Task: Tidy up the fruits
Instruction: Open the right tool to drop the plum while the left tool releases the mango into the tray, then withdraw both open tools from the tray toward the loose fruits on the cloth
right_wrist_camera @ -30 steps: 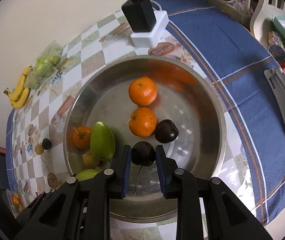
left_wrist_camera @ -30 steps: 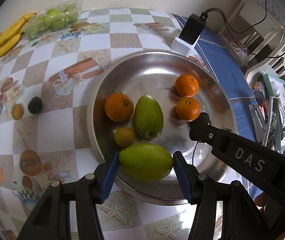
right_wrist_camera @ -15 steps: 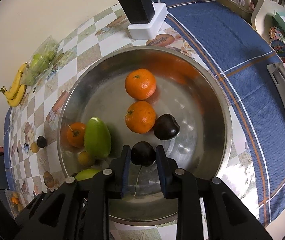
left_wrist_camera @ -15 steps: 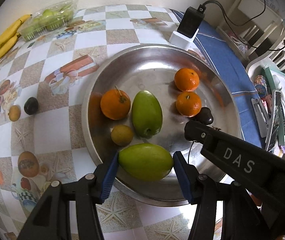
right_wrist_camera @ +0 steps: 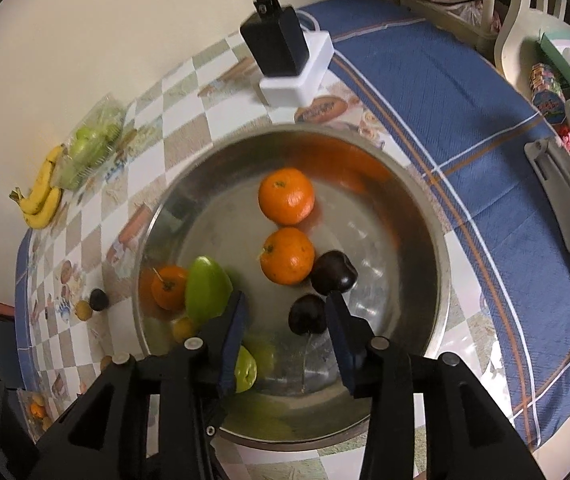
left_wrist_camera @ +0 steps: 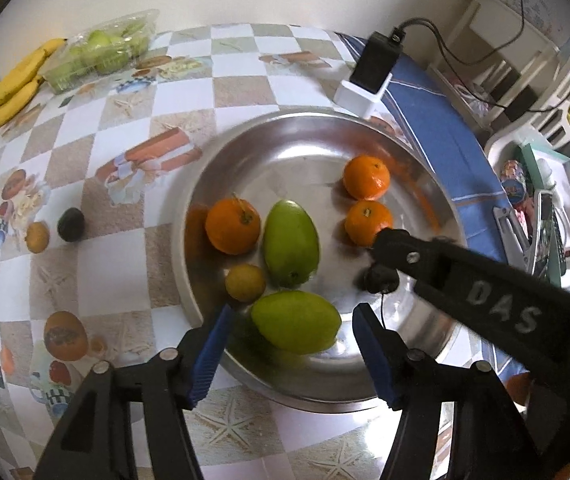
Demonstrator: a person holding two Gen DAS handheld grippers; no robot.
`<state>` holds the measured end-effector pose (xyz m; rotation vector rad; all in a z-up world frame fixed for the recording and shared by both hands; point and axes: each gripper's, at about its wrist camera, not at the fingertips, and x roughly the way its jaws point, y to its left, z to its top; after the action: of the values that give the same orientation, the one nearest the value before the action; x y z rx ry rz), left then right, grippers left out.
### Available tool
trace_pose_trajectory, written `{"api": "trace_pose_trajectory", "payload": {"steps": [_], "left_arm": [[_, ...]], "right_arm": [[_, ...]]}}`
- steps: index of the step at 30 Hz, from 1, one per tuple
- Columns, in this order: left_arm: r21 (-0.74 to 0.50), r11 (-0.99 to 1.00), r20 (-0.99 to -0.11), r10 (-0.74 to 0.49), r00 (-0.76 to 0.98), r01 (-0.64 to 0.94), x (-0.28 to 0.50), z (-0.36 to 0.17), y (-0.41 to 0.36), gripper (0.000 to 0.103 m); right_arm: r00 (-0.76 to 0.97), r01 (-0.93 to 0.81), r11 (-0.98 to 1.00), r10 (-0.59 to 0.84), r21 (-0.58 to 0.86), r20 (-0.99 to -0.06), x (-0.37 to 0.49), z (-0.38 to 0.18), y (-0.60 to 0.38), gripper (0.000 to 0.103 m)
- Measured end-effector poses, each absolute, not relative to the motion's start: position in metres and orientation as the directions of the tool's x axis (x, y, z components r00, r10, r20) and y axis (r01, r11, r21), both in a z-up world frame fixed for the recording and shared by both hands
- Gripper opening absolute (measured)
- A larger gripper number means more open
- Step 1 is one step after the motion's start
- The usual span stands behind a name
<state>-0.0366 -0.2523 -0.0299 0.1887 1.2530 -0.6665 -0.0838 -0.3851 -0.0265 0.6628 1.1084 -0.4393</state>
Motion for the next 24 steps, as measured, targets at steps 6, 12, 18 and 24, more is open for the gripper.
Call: {"api": "trace_pose_trajectory", "payload": {"steps": [6,12,18,24], "left_arm": [[-0.239,0.835,-0.911,-0.369,0.183,0.496,-0.020,-0.022,-0.233,0.067],[-0.232,0.900,-0.908,-0.337,0.250,0.369,0.001,-0.018,-0.204,0.067],[-0.224,0.944,-0.890,-0.300,0.344,0.243,0.022,-0.007,-0.171,0.067],[-0.234,0.955,-0.883,-0.287,0.372,0.181,0.034,-0.003,-0.151,0.067]], "right_arm": [[0.400,0.639,0.720,-0.011,0.270,-0.916,-0.087,-0.023,-0.388,0.042],[0.405,0.645,0.715,-0.018,0.271,-0.914,-0.090,-0.021,-0.390,0.042],[0.420,0.615,0.738,-0.010,0.276,-0.908,-0.085,-0.017,-0.383,0.042],[0.429,0.583,0.767,-0.011,0.267,-0.903,-0.079,-0.013,-0.371,0.042]]}}
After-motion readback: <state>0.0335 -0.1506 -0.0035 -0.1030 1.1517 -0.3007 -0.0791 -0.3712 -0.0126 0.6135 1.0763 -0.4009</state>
